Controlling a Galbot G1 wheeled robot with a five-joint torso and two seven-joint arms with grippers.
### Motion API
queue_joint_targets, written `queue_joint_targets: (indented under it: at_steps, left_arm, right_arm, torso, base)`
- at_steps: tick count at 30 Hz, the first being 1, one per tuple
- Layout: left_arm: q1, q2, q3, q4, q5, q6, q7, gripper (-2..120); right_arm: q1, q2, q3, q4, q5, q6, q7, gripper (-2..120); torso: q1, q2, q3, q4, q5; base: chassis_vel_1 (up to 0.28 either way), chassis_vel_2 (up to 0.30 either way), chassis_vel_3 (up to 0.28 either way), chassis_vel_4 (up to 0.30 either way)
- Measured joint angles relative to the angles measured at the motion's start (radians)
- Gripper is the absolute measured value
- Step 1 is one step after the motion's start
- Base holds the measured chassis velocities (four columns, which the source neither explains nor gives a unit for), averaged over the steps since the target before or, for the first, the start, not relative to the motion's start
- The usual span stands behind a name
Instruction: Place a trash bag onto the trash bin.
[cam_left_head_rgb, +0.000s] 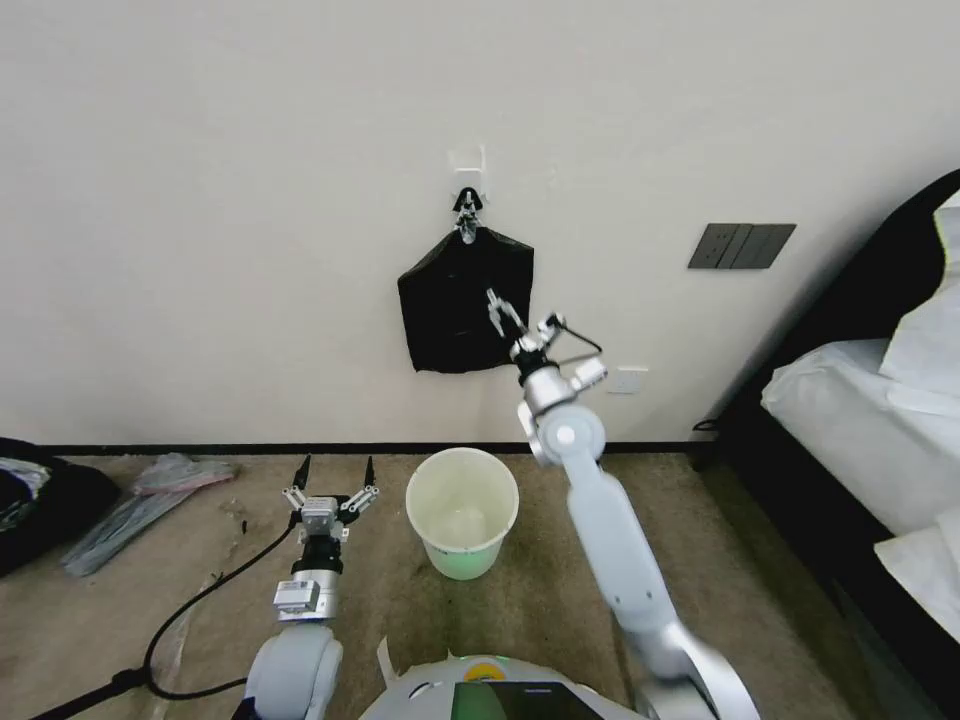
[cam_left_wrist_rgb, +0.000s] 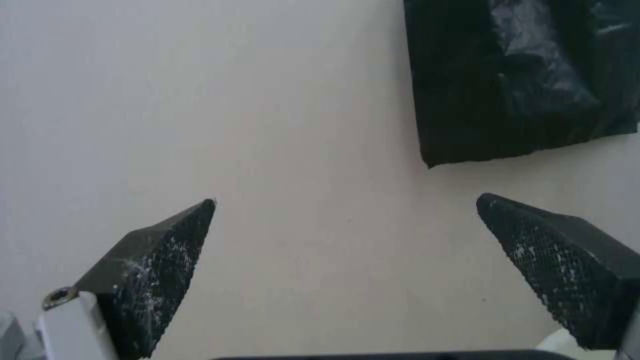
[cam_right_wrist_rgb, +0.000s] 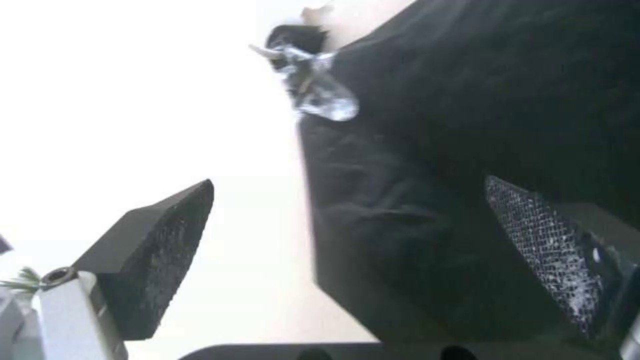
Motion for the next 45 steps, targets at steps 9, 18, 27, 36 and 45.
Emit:
queue_joint_targets:
  at_steps: [9,18,27,36,45]
  left_arm:
    - [0.007,0.009,-0.01,-0.006,0.003,-0.006,0.002,100]
    - [0.023,0.018,-0.019,-0.033,0.011,-0.01,0.006,100]
    - [0.031,0.015,-0.024,-0.039,0.011,-0.012,0.006,100]
    - [0.03,0.019,-0.024,-0.048,0.01,-0.012,0.006,100]
    - [0.032,0.024,-0.032,-0.055,0.007,-0.012,0.005,100]
  right_arm:
    - [0.14,0.033,-0.022,-0.12,0.102,-0.007,-0.012,100]
    - [0.241,0.091,-0.019,-0.271,0.065,0.007,-0.049,98]
    - [0.279,0.113,-0.003,-0.317,0.061,0.012,-0.064,98]
    - [0.298,0.115,-0.004,-0.33,0.059,0.017,-0.07,91]
    - [0.315,0.117,-0.006,-0.339,0.052,0.017,-0.08,89]
  torso:
    - [0.0,0.0,0.0,-0.0002,0.0]
    - [0.0,0.0,0.0,-0.0001,0.0]
    - [0.0,0.0,0.0,-0.0001,0.0]
    - [0.0,0.0,0.0,-0.0002,0.0001]
    - [0.0,0.0,0.0,-0.0001,0.0001]
  base:
    - [0.0,0.0,0.0,0.0]
    - [0.0,0.0,0.0,0.0]
    - [0.0,0.0,0.0,0.0]
    - [0.0,0.0,0.0,0.0]
    - [0.0,0.0,0.0,0.0]
